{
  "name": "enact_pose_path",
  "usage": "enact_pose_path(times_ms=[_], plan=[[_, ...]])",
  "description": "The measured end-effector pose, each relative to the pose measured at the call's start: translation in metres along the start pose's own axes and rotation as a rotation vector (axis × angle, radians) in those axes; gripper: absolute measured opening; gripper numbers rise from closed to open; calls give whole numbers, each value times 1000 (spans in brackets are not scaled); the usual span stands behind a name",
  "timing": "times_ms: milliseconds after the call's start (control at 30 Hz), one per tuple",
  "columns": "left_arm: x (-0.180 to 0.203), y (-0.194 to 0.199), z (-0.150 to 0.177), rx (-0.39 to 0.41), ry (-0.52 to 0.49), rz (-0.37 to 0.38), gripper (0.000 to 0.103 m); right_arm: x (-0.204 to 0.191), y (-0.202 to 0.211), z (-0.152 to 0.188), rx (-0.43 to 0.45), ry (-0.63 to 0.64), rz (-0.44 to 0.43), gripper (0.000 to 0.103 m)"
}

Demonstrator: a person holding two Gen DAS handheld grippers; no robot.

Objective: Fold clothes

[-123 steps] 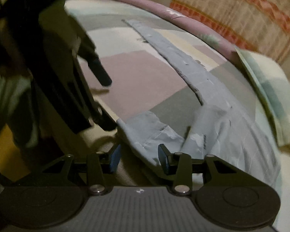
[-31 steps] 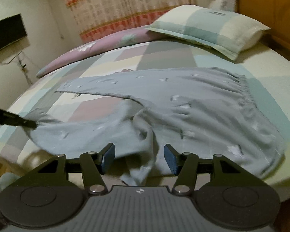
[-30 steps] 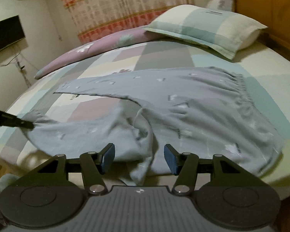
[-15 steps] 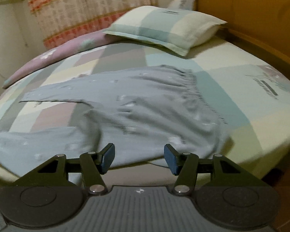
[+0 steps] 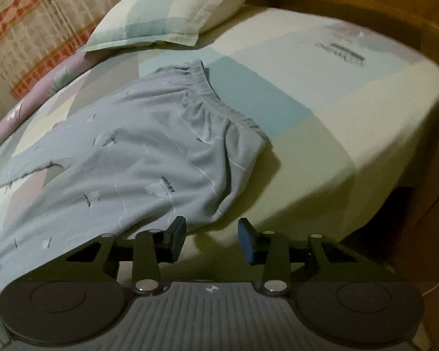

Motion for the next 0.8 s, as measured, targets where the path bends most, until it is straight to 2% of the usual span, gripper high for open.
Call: enact_pose_path(times_ms=[67, 167, 200, 233, 400, 567, 633, 733, 800], plan=[[3, -6, 0, -6, -2, -4, 3, 2, -1, 1, 31, -30, -18, 45], [5, -11, 0, -15, -9, -12, 3, 3, -3, -1, 54, -45, 1, 31], [5, -12, 0, -18, -10, -14, 3, 3, -4, -2, 53, -42, -3, 23], [5, -13, 0, -19, -12, -15, 3, 3, -5, -2, 52, -31, -3, 4], [4, -8, -4, -16, -21, -15, 3, 4, 4, -15, 70, -1, -5, 3], [2, 4, -16, 10, -8, 27, 4, 8, 30, -41, 97, 30, -42, 3], [2, 4, -19, 14, -5, 27, 4, 4, 28, -44, 66, 69, -27, 3], [0, 1, -18, 0, -9, 12, 4, -4, 11, -38, -46, 146, 30, 4], [-5, 0, -16, -7, -6, 6, 4, -10, 6, -33, -90, 202, 72, 6]])
Point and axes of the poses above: each gripper's, at about its wrist camera, not at the fingertips, and y roughly against the way its jaws point, x to its right, z to its underside, the point moved 2 cm from there along -y, roughly the way its jaws point, and after that the axes turned 8 degrees about y, right-handed, at the moved point
